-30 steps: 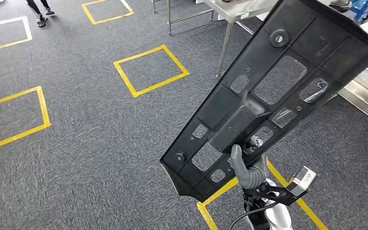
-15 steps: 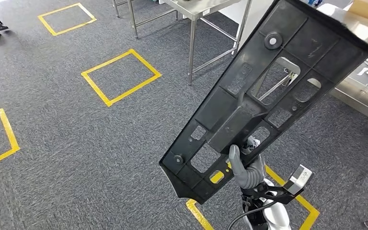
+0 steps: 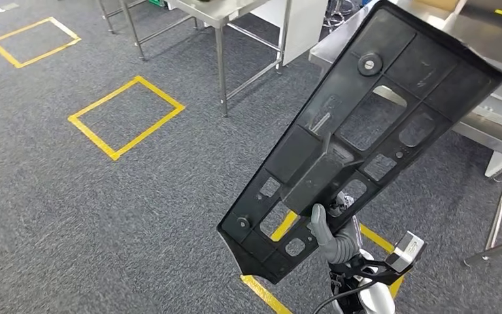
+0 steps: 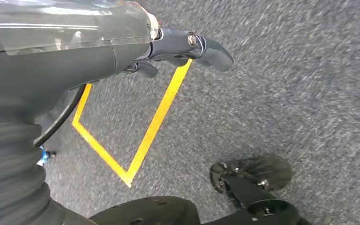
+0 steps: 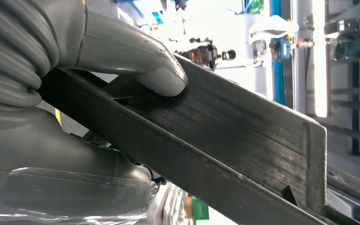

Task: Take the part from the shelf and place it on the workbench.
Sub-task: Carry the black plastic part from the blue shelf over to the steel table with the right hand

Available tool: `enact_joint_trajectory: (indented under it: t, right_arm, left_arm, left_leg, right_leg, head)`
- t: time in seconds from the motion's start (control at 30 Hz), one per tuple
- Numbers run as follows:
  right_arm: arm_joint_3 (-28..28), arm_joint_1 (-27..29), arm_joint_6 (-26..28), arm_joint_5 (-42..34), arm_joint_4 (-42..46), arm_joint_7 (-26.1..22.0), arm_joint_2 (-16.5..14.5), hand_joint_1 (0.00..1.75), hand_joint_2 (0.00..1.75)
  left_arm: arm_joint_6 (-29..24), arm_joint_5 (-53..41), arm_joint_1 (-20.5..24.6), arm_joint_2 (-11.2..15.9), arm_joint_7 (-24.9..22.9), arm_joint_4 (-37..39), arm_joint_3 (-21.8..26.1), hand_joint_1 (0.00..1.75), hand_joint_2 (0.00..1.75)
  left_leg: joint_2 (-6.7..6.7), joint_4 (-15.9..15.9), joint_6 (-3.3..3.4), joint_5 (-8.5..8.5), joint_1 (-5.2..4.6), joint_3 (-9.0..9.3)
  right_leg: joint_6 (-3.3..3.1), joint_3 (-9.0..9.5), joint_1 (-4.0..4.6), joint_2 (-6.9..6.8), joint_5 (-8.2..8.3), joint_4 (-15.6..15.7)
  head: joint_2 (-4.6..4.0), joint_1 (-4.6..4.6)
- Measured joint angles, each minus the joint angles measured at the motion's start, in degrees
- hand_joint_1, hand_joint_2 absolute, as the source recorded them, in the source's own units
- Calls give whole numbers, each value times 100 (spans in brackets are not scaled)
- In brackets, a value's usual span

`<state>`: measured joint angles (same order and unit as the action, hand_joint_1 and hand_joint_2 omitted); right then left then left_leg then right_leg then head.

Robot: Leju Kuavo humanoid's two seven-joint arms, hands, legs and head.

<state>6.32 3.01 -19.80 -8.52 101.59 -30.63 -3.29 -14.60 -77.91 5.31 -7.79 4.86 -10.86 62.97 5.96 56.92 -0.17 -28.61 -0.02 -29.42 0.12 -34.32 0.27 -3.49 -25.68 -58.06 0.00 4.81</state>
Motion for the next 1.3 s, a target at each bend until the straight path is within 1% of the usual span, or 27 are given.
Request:
enact_joint_trajectory:
  t: [0.03, 0.1, 0.17, 0.23, 0.27, 0.3, 0.33, 0.4, 0.47, 0.53, 0.57, 0.63, 0.67, 0.7, 0.73, 0.77, 0.8, 0.83, 0.9, 0.97, 1.0, 1.07, 1.13, 1.2, 1.23, 1.27, 1.3]
  right_arm:
    - [0, -8, -2, 13, 7, 14, -3, 175, 175]
    - [1, -53, -4, 27, 15, 59, -11, 175, 175]
    - [4, -107, -8, 29, 21, 100, -36, 175, 175]
    - [8, -110, -13, 34, 20, 115, -61, 175, 175]
    - [9, -96, -14, 39, 20, 116, -69, 175, 175]
    - [9, -85, -17, 45, 21, 116, -74, 175, 175]
    - [9, -81, -21, 51, 22, 116, -81, 175, 175]
    - [9, -93, -40, 55, 24, 116, -105, 175, 175]
    - [8, -123, -67, 64, 25, 120, -123, 175, 175]
    - [7, -145, -84, 77, 24, 126, -127, 175, 175]
    - [7, -148, -87, 81, 23, 129, -127, 175, 175]
    - [7, -180, -94, 84, 19, 136, -127, 175, 175]
    - [7, -198, -96, 84, 14, 141, -127, 175, 175]
    - [7, -216, -97, 84, 6, 146, -127, 175, 175]
    - [7, -224, -97, 83, -5, 152, -127, 175, 175]
    - [7, -225, -96, 82, -20, 158, -126, 175, 175]
    - [7, -224, -96, 81, -32, 162, -125, 175, 175]
    - [7, -224, -96, 80, -41, 166, -123, 175, 175]
    - [7, -233, -96, 72, -46, 168, -123, 175, 175]
    - [6, -244, -95, 57, -47, 167, -123, 175, 175]
    - [5, -248, -95, 46, -49, 167, -122, 175, 175]
    - [4, -244, -97, 27, -56, 166, -121, 175, 175]
    - [4, -253, -104, 10, -66, 161, -120, 175, 175]
    - [4, -264, -113, -5, -80, 156, -120, 175, 175]
    - [5, -264, -115, -7, -92, 155, -121, 175, 175]
    - [5, -260, -119, -8, -104, 155, -121, 175, 175]
    - [4, -256, -122, -8, -115, 155, -121, 175, 175]
  left_arm:
    - [0, 2, 7, 1, 13, -1, 0, 0, 175]
    - [0, 5, 28, 1, 26, -2, 0, 0, 175]
    - [1, 16, 35, -1, 16, -2, 1, 0, 175]
    - [2, 34, 48, -3, -8, -2, 5, 0, 175]
    - [3, 42, 57, -4, -26, -2, 8, 0, 175]
    - [3, 44, 67, -5, -41, -2, 9, 0, 175]
    - [2, 46, 67, -5, -56, -2, 9, 0, 175]
    - [-1, 62, 33, 4, -71, -2, 14, 0, 175]
    - [-9, 92, 1, 17, -69, -2, 21, 0, 175]
    - [-23, 116, -5, 20, -62, -2, 24, 0, 175]
    - [-28, 122, 0, 19, -58, -3, 24, 0, 175]
    - [-37, 123, 11, 14, -49, -5, 26, 0, 175]
    - [-40, 123, 10, 14, -44, -6, 28, 0, 175]
    - [-45, 123, 1, 15, -42, -7, 31, 0, 175]
    - [-49, 123, -10, 19, -41, -7, 35, 0, 175]
    - [-53, 123, -17, 24, -39, -7, 38, 0, 175]
    - [-56, 123, -17, 28, -39, -7, 40, 0, 175]
    - [-57, 122, -12, 30, -38, -7, 42, 0, 175]
    - [-55, 121, -1, 28, -37, -7, 42, 0, 175]
    - [-53, 120, 4, 27, -37, -7, 42, 0, 175]
    - [-52, 118, 6, 27, -37, -7, 42, 0, 175]
    - [-52, 112, 23, 27, -38, -8, 41, 0, 175]
    - [-51, 105, 32, 28, -39, -10, 40, 0, 175]
    - [-48, 109, 28, 29, -47, -11, 42, 0, 175]
    - [-44, 112, 39, 29, -51, -11, 43, 0, 175]
    - [-40, 114, 52, 29, -57, -11, 44, 0, 175]
    - [-38, 112, 64, 29, -61, -11, 45, 0, 175]
  left_leg:
    - [38, 3, -34, -23, 4, 14]
    - [-122, 165, -103, -160, 27, -23]
    - [-417, 759, -148, -483, 51, -289]
    - [-517, 1481, -167, -749, 55, -655]
    - [-525, 1638, -170, -741, 56, -747]
    - [-533, 1573, -168, -617, 59, -736]
    - [-564, 1308, -158, -409, 65, -633]
    - [-806, 577, -123, -34, 87, -347]
    - [-1020, 188, -76, 57, 95, -201]
    - [-980, 133, -15, 40, 89, -180]
    - [-921, 104, 22, 58, 94, -170]
    - [-784, 49, 96, 90, 113, -149]
    - [-706, 39, 120, 94, 104, -144]
    - [-628, 38, 136, 89, 93, -144]
    - [-546, 39, 144, 81, 83, -143]
    - [-467, 40, 148, 72, 77, -139]
    - [-394, 41, 145, 61, 76, -131]
    - [-326, 42, 134, 48, 75, -115]
    - [-212, 45, 94, 6, 60, -64]
    - [-119, 48, 39, -37, 32, -24]
    - [-72, 45, 12, -53, 18, -9]
    - [-8, 42, -46, -89, 23, 32]
    - [-185, 280, -104, -263, 42, -42]
    - [-439, 961, -137, -606, 61, -366]
    - [-491, 1347, -148, -751, 65, -565]
    - [-511, 1611, -156, -804, 66, -711]
    - [-521, 1684, -159, -746, 66, -771]
  right_leg:
    - [-27, 4, -10, 75, 4, 8]
    - [-82, 25, -41, 206, 17, 37]
    - [-132, 38, -57, 319, 23, 51]
    - [-154, 38, -50, 446, 19, 47]
    - [-155, 39, -48, 521, 18, 42]
    - [-152, 43, -48, 598, 16, 34]
    - [-145, 47, -51, 680, 12, 21]
    - [-110, 29, -57, 839, -2, -23]
    - [-40, -36, -71, 978, 9, -61]
    - [43, -87, -85, 1093, 43, -52]
    - [74, -96, -84, 1062, 38, -58]
    - [134, -224, -58, 783, -132, -323]
    - [159, -369, -58, 596, -295, -630]
    - [185, -561, -63, 472, -473, -1012]
    - [206, -739, -78, 420, -603, -1367]
    - [220, -849, -92, 395, -638, -1578]
    - [228, -852, -103, 377, -569, -1579]
    - [227, -734, -110, 345, -407, -1350]
    - [181, -306, -81, 141, -65, -555]
    - [96, -61, -29, -9, 47, -81]
    - [57, -54, -3, -5, 23, -44]
    - [-7, -51, -18, 125, 34, -16]
    - [-77, -15, -60, 241, 54, 35]
    - [-118, 3, -80, 358, 63, 54]
    - [-126, 3, -77, 423, 62, 53]
    - [-127, 6, -74, 494, 61, 51]
    - [-127, 12, -72, 569, 61, 47]
  head:
    - [0, 1]
    - [0, 1]
    - [0, 1]
    - [0, 2]
    - [0, 2]
    - [0, 2]
    - [0, 2]
    - [0, 1]
    - [0, 1]
    - [0, 1]
    - [0, 1]
    - [0, 1]
    - [0, 0]
    - [0, 0]
    - [0, 0]
    - [0, 0]
    - [0, 0]
    - [0, 0]
    - [0, 0]
    - [0, 0]
    - [0, 0]
    - [0, 0]
    - [0, 1]
    - [0, 2]
    - [0, 2]
    - [0, 2]
    - [0, 2]
